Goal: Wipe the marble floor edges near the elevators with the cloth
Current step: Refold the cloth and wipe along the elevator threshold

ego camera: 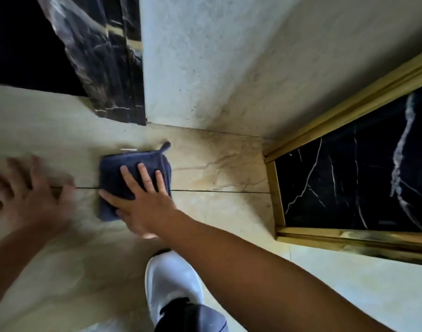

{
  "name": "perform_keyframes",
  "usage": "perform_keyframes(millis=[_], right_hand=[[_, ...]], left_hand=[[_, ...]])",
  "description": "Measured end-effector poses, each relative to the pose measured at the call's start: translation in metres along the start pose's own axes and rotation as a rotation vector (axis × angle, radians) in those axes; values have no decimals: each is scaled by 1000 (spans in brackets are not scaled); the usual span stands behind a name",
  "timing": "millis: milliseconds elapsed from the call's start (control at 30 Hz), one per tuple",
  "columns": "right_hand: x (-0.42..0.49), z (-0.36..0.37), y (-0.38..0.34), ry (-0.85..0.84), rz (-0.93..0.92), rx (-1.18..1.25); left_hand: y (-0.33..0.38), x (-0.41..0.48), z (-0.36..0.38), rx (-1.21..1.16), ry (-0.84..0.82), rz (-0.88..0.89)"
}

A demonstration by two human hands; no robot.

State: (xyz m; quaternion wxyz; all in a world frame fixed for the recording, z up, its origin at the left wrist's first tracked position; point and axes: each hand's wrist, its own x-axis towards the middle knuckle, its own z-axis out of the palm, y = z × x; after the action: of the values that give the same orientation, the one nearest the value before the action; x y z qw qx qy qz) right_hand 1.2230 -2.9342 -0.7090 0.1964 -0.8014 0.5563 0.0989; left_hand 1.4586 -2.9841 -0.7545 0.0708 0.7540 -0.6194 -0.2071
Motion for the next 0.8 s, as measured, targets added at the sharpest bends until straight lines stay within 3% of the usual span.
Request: perform_keyframes(millis=[67,133,300,433,500,667,800], right_hand=[[4,-1,-5,12,-149,-42],[-1,-8,17,60,-143,-30],[-52,-17,121,155,624,134],[-55,-15,122,76,709,239],[-45,-10,82,103,563,108],[9,-17,-19,97,-84,-94],[121,-42,-68,30,-227,8]], left_hand=[[4,-3,-2,-21,17,-12],[11,-2,-8,32,31,-45],[25,-7,-41,169,-17,-57],[23,0,-56,247,-36,2],[14,6,-55,280,-37,44],[-6,32,-59,231,73,36],[-22,82,-73,105,155,-122]])
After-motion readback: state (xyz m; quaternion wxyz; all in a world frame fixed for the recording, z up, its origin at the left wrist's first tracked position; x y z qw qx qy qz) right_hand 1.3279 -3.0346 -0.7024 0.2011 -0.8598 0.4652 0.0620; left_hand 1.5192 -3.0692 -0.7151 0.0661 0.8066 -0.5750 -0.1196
